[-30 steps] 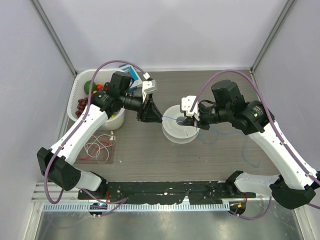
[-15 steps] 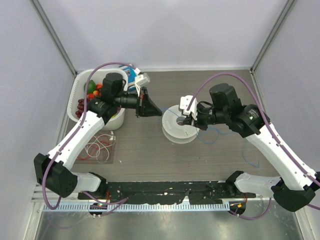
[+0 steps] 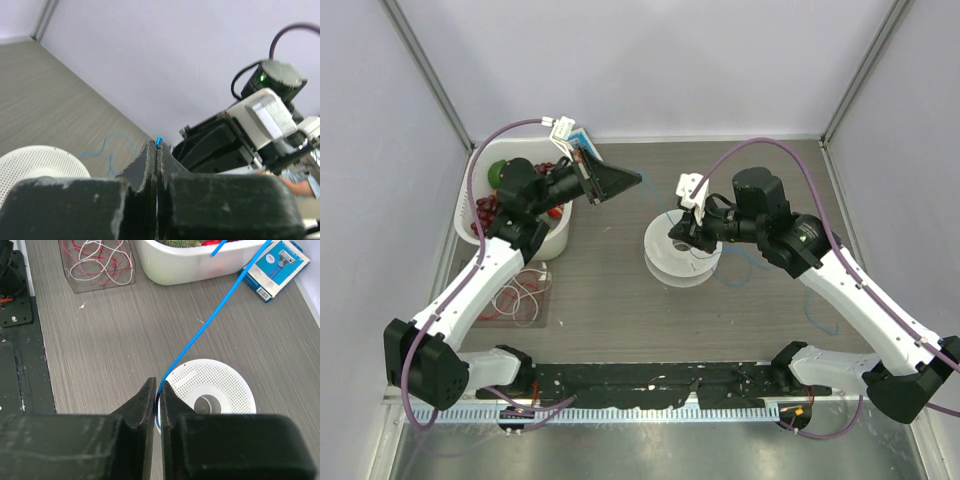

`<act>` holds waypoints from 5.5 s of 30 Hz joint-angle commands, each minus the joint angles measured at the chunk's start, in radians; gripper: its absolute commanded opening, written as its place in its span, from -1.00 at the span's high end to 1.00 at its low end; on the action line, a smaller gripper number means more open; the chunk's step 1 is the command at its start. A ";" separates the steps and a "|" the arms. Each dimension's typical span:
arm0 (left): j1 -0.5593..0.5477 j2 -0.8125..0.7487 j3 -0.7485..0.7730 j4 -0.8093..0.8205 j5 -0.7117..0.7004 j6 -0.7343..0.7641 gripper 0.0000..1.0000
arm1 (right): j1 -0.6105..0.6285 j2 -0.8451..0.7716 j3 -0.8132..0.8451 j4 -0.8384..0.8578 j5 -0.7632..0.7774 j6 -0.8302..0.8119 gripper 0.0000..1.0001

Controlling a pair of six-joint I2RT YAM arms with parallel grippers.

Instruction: Wrap the cables

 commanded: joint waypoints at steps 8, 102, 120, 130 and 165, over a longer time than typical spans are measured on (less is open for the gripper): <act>0.006 -0.043 -0.019 0.143 -0.187 -0.068 1.00 | 0.002 0.000 0.007 0.171 0.303 0.291 -0.15; 0.009 0.384 0.135 -0.711 -0.115 0.363 -0.99 | -0.515 0.174 0.131 0.419 0.089 0.201 0.99; -0.102 0.760 0.110 -0.127 -0.038 0.026 -0.32 | -0.696 0.080 0.057 0.342 0.049 0.213 0.99; -0.151 0.588 0.216 -0.478 -0.070 0.419 1.00 | -0.704 0.056 0.096 0.292 -0.040 0.239 0.99; -0.255 -0.048 -0.088 -1.096 -0.136 1.638 0.78 | -0.084 0.186 -0.030 -0.119 -0.161 -0.022 0.99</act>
